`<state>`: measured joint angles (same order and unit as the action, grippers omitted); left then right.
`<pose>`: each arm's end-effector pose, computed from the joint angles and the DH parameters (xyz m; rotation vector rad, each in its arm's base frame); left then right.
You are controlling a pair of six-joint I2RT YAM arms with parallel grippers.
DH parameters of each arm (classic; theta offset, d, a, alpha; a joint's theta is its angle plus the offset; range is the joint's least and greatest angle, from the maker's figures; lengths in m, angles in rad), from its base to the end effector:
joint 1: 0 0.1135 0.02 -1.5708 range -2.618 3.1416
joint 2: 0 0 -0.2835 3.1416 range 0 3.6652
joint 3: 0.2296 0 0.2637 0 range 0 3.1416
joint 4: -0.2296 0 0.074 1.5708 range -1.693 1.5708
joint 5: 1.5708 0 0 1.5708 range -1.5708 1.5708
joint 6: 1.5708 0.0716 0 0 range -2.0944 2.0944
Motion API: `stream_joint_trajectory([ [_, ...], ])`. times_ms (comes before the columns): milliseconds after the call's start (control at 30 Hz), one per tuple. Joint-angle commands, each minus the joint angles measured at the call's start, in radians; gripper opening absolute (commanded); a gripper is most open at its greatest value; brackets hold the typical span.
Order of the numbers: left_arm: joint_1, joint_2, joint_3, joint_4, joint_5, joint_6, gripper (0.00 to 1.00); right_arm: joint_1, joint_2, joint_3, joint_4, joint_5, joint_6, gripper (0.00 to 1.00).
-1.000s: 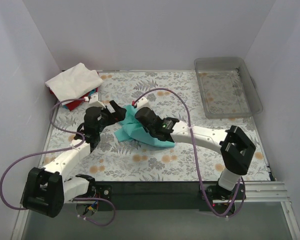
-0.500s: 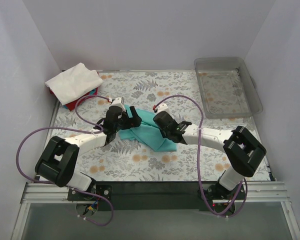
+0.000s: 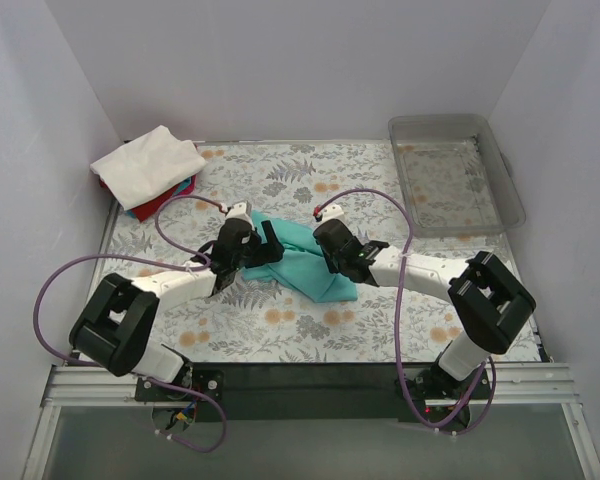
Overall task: Fold and stack the t-shirts
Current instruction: Flatten the tshirt out
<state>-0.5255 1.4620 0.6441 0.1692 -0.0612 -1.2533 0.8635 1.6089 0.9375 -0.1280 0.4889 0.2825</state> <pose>0.2829 -0.1590 0.1611 -0.8789 2.2062 -0.8704 0.2626 0.2555 0.1857 -0.4251 2.2158 0.0236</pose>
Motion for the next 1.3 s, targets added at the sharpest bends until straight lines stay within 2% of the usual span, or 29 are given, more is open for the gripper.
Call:
stream_joint_trajectory([
  [0, -0.021, -0.089, -0.041, -0.043, -0.106, -0.034, 0.77, -0.006, -0.041, -0.006, 0.03, -0.004, 0.009, 0.01],
  [167, -0.021, -0.131, -0.072, -0.03, -0.098, -0.046, 0.78, -0.008, -0.032, 0.004, 0.031, -0.021, 0.009, 0.01],
  [367, -0.021, -0.097, -0.095, 0.044, -0.017, -0.048, 0.68, -0.009, -0.041, -0.003, 0.033, -0.027, 0.01, 0.01],
  [533, -0.021, -0.068, -0.095, 0.082, -0.015, -0.046, 0.65, -0.009, -0.056, -0.009, 0.03, -0.03, 0.011, 0.01],
  [567, -0.021, -0.066, -0.095, 0.084, -0.017, -0.044, 0.62, -0.009, -0.06, -0.011, 0.031, -0.032, 0.014, 0.01],
  [600, -0.022, -0.065, -0.098, 0.092, -0.017, -0.044, 0.54, -0.009, -0.063, -0.011, 0.03, -0.03, 0.014, 0.01],
  [633, -0.021, -0.071, -0.103, 0.102, -0.012, -0.044, 0.39, -0.009, -0.064, -0.009, 0.03, -0.032, 0.014, 0.01],
  [667, -0.021, -0.077, -0.112, 0.111, -0.005, -0.047, 0.03, -0.009, -0.063, -0.006, 0.03, -0.032, 0.012, 0.01],
  [700, -0.021, -0.084, -0.115, 0.122, 0.0, -0.054, 0.0, -0.011, -0.058, 0.006, 0.03, -0.033, 0.009, 0.01],
  [833, -0.021, -0.146, -0.077, 0.083, -0.006, -0.032, 0.0, -0.02, -0.035, 0.078, 0.03, -0.033, -0.02, 0.01],
  [967, -0.021, -0.238, 0.023, 0.018, -0.035, 0.006, 0.0, -0.032, -0.043, 0.19, 0.018, -0.003, -0.083, 0.01],
  [1100, -0.019, -0.298, 0.202, -0.074, -0.116, 0.072, 0.0, -0.06, -0.06, 0.337, 0.014, 0.027, -0.152, 0.01],
  [1200, -0.019, -0.313, 0.302, -0.132, -0.1, 0.117, 0.0, -0.093, -0.046, 0.451, 0.014, -0.013, -0.186, 0.01],
  [1267, -0.019, -0.341, 0.368, -0.135, -0.031, 0.12, 0.0, -0.104, -0.029, 0.5, 0.01, -0.009, -0.2, 0.01],
])
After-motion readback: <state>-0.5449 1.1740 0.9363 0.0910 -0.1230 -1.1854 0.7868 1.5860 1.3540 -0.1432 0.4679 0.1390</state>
